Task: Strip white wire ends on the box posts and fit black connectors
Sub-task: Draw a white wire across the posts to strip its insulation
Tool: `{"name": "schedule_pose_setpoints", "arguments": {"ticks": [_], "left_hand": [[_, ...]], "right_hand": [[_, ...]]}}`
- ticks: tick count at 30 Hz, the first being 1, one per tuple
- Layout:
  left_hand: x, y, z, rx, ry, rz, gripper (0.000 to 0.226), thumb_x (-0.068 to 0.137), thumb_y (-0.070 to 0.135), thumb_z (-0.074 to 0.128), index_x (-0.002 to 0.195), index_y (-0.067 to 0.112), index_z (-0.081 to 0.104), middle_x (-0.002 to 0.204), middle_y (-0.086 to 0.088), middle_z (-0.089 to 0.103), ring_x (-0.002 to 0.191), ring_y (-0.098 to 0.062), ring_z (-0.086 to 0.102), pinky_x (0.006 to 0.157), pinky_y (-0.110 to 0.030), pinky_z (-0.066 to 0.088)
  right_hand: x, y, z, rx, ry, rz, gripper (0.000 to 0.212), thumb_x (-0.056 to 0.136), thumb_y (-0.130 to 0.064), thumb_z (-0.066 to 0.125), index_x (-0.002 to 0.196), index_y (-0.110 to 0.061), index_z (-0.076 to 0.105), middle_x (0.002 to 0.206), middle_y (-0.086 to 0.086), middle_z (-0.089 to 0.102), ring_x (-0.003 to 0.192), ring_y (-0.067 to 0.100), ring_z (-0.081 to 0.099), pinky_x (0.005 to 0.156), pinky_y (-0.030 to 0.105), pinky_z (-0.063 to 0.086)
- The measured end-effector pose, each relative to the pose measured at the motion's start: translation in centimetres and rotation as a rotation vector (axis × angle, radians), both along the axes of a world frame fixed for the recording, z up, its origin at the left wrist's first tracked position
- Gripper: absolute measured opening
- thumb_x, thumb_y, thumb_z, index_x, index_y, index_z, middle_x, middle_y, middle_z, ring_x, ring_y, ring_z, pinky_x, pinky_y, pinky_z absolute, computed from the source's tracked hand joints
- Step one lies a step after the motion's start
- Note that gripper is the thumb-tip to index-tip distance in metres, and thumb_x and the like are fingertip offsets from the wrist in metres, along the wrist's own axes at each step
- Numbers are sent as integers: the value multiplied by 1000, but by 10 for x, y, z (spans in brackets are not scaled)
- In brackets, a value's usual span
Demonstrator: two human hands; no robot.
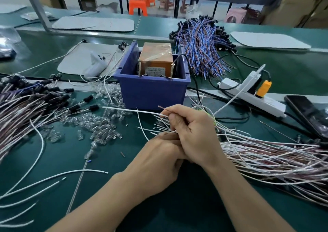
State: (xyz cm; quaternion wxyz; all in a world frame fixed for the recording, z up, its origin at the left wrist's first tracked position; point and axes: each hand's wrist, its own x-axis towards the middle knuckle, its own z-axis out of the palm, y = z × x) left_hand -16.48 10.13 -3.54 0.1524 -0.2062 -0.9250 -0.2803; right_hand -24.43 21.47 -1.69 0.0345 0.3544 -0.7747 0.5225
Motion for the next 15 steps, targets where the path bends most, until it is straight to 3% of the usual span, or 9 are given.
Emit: {"name": "schedule_pose_setpoints", "arguments": {"ticks": [3,5,8,10,13,15], "left_hand": [[3,-2,1,55,77,20,17,79,2,79,86,17,82,92,4,78,95,-18,69,82,-34,56],[9,-9,8,142,145,89,5,82,15,79,76,17,80,81,7,76,81,-12,70,74,-30,56],[16,-27,24,250,341,339,26,81,24,68,56,18,64,54,9,56,52,-3,49,55,-19,41],[15,-41,33,226,510,550,31,84,24,64,54,18,59,48,8,45,48,-9,40,50,-24,36],[6,-63,34,125,607,848,19,87,32,67,73,22,73,53,12,43,54,-8,39,56,-23,27],[-1,-73,26,34,559,912,18,86,39,69,89,25,80,55,10,52,56,-10,46,60,-21,22]], "right_hand": [[0,1,-2,0,-18,-12,19,100,-18,57,101,-21,76,72,-30,63,72,0,64,66,8,41],[-1,1,-2,-2,-44,-24,19,99,-21,56,98,-26,75,69,-22,64,66,5,61,62,14,44],[-2,2,-3,-15,-60,-26,21,99,-22,56,94,-33,73,67,-15,63,62,7,57,59,22,46],[-2,2,-2,-9,-62,-31,23,99,-24,55,92,-39,71,66,-10,63,61,15,57,57,31,47],[-1,1,-4,3,-70,-45,24,98,-25,55,92,-42,70,68,-6,64,61,20,56,58,37,46],[-2,1,-5,17,-71,-54,22,98,-25,55,91,-38,71,68,-8,64,61,17,56,58,33,46]]}}
